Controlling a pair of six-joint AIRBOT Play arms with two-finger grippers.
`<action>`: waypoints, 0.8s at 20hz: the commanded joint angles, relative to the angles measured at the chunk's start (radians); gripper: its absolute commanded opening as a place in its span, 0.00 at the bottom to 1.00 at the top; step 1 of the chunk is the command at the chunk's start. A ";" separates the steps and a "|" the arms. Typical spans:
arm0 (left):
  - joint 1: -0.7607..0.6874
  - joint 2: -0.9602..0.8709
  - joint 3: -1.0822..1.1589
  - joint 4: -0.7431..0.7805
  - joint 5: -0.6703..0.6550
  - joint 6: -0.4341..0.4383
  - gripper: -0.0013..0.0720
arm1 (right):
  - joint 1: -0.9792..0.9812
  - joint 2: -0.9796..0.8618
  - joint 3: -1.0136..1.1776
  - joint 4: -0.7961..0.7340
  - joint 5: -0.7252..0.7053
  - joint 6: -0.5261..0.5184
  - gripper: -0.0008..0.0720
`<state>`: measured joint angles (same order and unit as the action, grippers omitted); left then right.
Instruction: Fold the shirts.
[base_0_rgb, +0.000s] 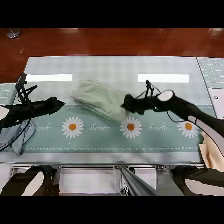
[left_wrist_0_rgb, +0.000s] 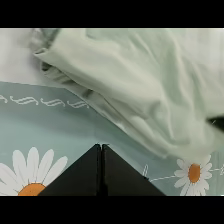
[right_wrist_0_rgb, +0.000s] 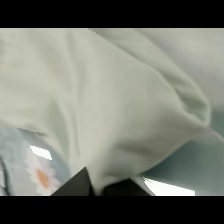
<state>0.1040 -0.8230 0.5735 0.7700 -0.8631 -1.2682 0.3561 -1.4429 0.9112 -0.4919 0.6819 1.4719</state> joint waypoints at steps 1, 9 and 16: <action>0.000 -0.001 0.000 0.000 0.000 0.000 0.06 | -0.029 -0.018 0.242 -0.019 0.076 -0.080 0.07; 0.000 -0.001 0.000 0.000 0.000 0.000 0.06 | -0.217 0.031 0.711 -0.253 0.240 0.050 0.07; 0.000 0.000 0.000 0.000 -0.001 0.000 0.06 | -0.547 0.241 0.785 -0.662 0.530 0.296 0.07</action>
<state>0.1040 -0.8234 0.5735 0.7700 -0.8635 -1.2678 -0.0631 -1.2835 1.6718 -0.9764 1.0840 1.6604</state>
